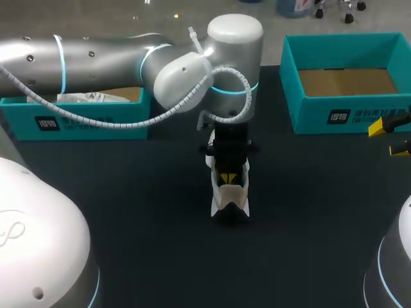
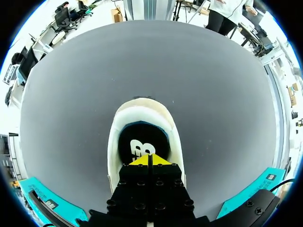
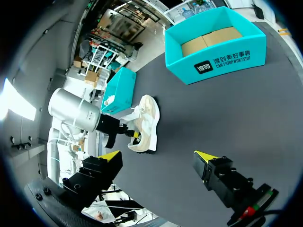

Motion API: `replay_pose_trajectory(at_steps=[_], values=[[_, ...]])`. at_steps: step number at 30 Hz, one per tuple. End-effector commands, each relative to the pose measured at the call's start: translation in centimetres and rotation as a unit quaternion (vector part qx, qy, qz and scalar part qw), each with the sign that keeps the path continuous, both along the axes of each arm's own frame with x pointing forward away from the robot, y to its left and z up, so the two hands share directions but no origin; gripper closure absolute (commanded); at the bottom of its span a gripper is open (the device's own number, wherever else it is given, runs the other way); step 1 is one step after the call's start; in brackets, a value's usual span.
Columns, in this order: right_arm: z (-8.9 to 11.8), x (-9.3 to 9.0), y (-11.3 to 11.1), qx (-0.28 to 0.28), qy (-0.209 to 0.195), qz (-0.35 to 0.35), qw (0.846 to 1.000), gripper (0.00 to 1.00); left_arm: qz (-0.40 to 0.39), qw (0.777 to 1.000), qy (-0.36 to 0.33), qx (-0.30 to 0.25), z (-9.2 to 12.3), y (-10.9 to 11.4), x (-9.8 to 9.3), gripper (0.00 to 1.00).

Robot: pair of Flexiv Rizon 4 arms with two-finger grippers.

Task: Take the shoe out of the shoebox, open the shoe tongue, remove and reinsert the insole, then place the shoe into the shoebox

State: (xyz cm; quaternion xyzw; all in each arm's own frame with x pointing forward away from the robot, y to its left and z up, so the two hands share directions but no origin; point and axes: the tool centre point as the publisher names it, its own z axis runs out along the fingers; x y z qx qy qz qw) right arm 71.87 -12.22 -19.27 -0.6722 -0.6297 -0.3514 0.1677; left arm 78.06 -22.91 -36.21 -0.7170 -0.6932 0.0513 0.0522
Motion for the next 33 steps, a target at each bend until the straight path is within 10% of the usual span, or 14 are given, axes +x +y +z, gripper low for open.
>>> replay_pose_trajectory(at_steps=[1, 25, 33], values=[[0.0, 0.0, 0.1, -0.001, 0.001, -0.001, 1.0, 0.0, -0.004, 0.999, -0.031, -0.014, 1.6, 0.7, -1.2, 1.0], [0.0, 0.0, 0.1, -0.001, 0.001, -0.001, 1.0, 0.0, 0.006, 0.999, -0.034, -0.001, -4.4, -1.3, -1.6, 1.0], [0.0, 0.0, 0.1, -0.001, 0.001, -0.001, 1.0, 0.0, 0.008, 0.998, -0.062, -0.014, -2.8, -0.5, -1.7, 1.0]])
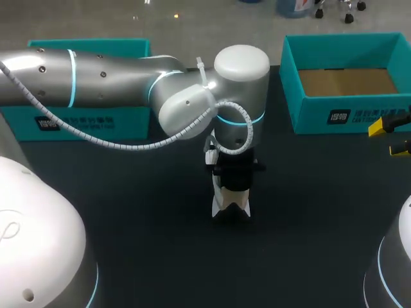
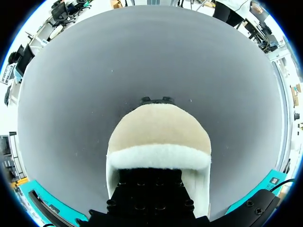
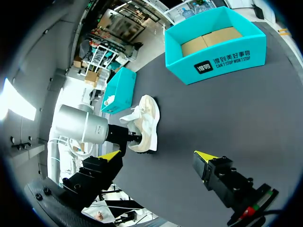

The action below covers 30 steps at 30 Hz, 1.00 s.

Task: Take the shoe out of the shoebox, open the shoe tongue, remove and reinsert the insole, then place the shoe into the shoebox

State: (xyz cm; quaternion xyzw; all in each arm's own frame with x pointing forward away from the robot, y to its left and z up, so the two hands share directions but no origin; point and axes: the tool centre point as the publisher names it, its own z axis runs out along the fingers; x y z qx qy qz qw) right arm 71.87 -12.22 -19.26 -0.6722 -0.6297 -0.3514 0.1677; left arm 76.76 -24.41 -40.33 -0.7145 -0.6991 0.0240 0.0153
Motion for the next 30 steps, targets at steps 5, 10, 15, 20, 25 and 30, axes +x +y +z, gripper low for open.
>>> replay_pose_trajectory(at_steps=[5, 10, 15, 20, 25, 30], values=[[0.0, 0.0, 0.1, -0.001, 0.001, -0.001, 1.0, 0.0, -0.004, 0.998, -0.056, -0.014, 2.6, 1.5, -0.1, 1.0], [0.0, 0.0, 0.1, -0.001, 0.001, -0.001, 1.0, 0.0, -0.009, 0.997, -0.075, -0.012, 2.1, 1.3, 0.6, 1.0], [0.0, 0.0, 0.1, -0.001, 0.001, -0.001, 1.0, 0.0, -0.013, 0.998, -0.064, -0.02, 0.9, 0.8, 1.1, 1.0], [0.0, 0.0, 0.1, -0.001, 0.001, -0.001, 1.0, 0.0, -0.016, 0.998, -0.06, -0.016, 0.2, 0.4, 1.1, 1.0], [0.0, 0.0, 0.1, -0.001, 0.001, -0.001, 1.0, 0.0, -0.013, 0.999, -0.051, -0.013, -0.4, 0.5, 1.1, 1.0], [0.0, 0.0, 0.1, -0.001, 0.001, -0.001, 1.0, 0.0, -0.004, 0.998, -0.053, -0.017, 0.8, 0.7, 1.0, 1.0]])
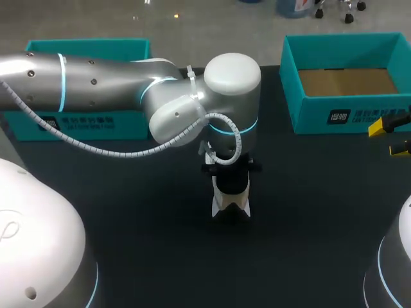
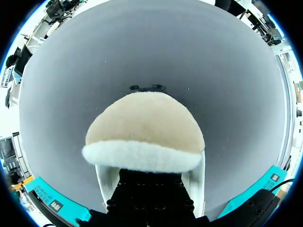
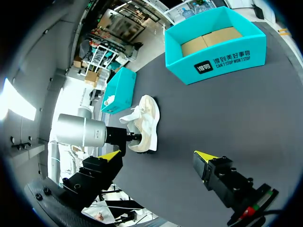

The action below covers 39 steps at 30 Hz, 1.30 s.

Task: Take the shoe out of the shoebox, open the shoe tongue, remove and reinsert the insole, then place the shoe into the shoebox

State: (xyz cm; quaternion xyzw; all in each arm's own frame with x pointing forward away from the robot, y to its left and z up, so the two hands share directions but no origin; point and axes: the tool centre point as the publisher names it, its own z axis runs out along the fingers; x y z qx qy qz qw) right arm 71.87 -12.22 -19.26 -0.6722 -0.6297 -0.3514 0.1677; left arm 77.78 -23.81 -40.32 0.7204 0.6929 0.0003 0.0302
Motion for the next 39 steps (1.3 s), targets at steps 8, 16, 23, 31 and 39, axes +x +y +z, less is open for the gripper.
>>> replay_pose_trajectory(at_steps=[8, 16, 23, 31, 39], values=[[0.0, 0.0, 0.1, -0.001, 0.001, -0.001, 1.0, 0.0, 0.011, 1.0, -0.017, -0.015, 3.0, 0.4, -0.2, 1.0], [0.0, 0.0, 0.1, -0.001, 0.001, -0.001, 1.0, 0.0, 0.013, 1.0, -0.008, -0.023, 2.4, 0.0, -1.2, 1.0], [0.0, 0.0, 0.1, -0.001, 0.001, -0.001, 1.0, 0.0, 0.008, 1.0, -0.001, -0.015, 0.5, -0.5, -1.7, 1.0], [0.0, 0.0, 0.1, -0.001, 0.001, -0.001, 1.0, 0.0, 0.008, 1.0, -0.001, 0.001, -0.5, -0.2, -1.5, 1.0], [0.0, 0.0, 0.1, -0.001, 0.001, -0.001, 1.0, 0.0, 0.018, 0.998, -0.062, -0.007, 3.2, 0.6, -0.7, 1.0]])
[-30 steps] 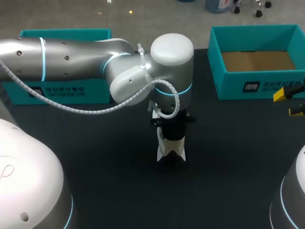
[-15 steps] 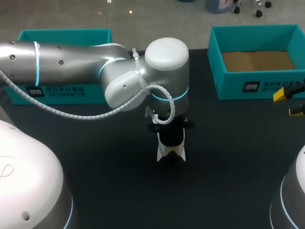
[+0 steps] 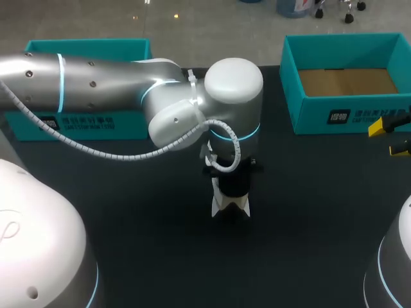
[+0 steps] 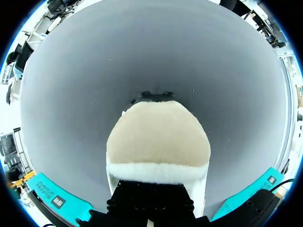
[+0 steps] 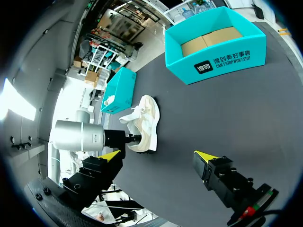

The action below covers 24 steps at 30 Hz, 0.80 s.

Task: Take the shoe out of the shoebox, open the shoe tongue, remove and reinsert the insole, then place the shoe into the shoebox

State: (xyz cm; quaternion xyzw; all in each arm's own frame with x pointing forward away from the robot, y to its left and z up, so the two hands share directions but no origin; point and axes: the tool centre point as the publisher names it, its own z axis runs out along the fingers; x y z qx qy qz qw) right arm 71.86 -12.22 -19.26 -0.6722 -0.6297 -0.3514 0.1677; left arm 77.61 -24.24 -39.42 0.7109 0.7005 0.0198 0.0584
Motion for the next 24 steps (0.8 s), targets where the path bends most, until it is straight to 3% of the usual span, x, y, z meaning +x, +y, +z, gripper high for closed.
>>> replay_pose_trajectory(at_steps=[1, 14, 24], values=[[0.0, 0.0, 0.1, -0.001, 0.001, -0.001, 1.0, 0.0, 0.007, 0.999, -0.04, 0.003, 2.7, 1.1, -0.4, 1.0], [0.0, 0.0, 0.1, -0.001, 0.001, -0.001, 1.0, 0.0, 0.01, 0.991, -0.13, 0.039, 4.8, 1.7, 2.8, 1.0], [0.0, 0.0, 0.1, -0.001, 0.001, -0.001, 1.0, 0.0, 0.033, 0.981, -0.178, 0.066, 4.4, 1.8, 4.2, 1.0]])
